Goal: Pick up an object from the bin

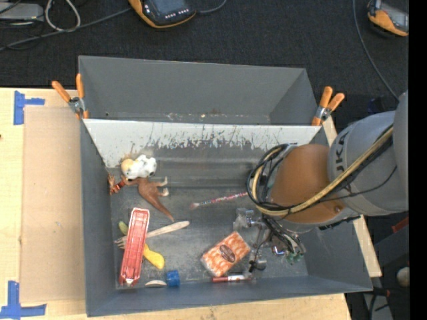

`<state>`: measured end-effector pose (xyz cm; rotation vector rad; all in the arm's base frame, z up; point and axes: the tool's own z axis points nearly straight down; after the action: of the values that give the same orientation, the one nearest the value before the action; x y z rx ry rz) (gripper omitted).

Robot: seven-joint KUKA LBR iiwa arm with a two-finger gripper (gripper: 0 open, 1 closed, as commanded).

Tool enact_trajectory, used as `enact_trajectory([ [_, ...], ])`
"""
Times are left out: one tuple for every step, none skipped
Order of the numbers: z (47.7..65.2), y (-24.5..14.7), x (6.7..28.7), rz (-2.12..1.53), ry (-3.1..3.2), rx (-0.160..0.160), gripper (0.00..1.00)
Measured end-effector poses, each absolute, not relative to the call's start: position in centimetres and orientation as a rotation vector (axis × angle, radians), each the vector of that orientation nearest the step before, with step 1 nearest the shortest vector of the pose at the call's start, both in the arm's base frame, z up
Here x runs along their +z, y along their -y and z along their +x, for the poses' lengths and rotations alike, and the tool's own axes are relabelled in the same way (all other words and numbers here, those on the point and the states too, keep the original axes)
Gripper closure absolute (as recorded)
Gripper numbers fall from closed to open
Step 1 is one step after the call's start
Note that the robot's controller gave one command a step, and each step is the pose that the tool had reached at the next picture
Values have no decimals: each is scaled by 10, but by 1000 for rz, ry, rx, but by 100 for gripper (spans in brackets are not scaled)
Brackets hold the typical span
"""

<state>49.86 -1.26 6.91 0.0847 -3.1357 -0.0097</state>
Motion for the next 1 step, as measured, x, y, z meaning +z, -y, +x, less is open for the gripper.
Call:
enact_trajectory([
  [499,15,69,71,3137,-8,0],
])
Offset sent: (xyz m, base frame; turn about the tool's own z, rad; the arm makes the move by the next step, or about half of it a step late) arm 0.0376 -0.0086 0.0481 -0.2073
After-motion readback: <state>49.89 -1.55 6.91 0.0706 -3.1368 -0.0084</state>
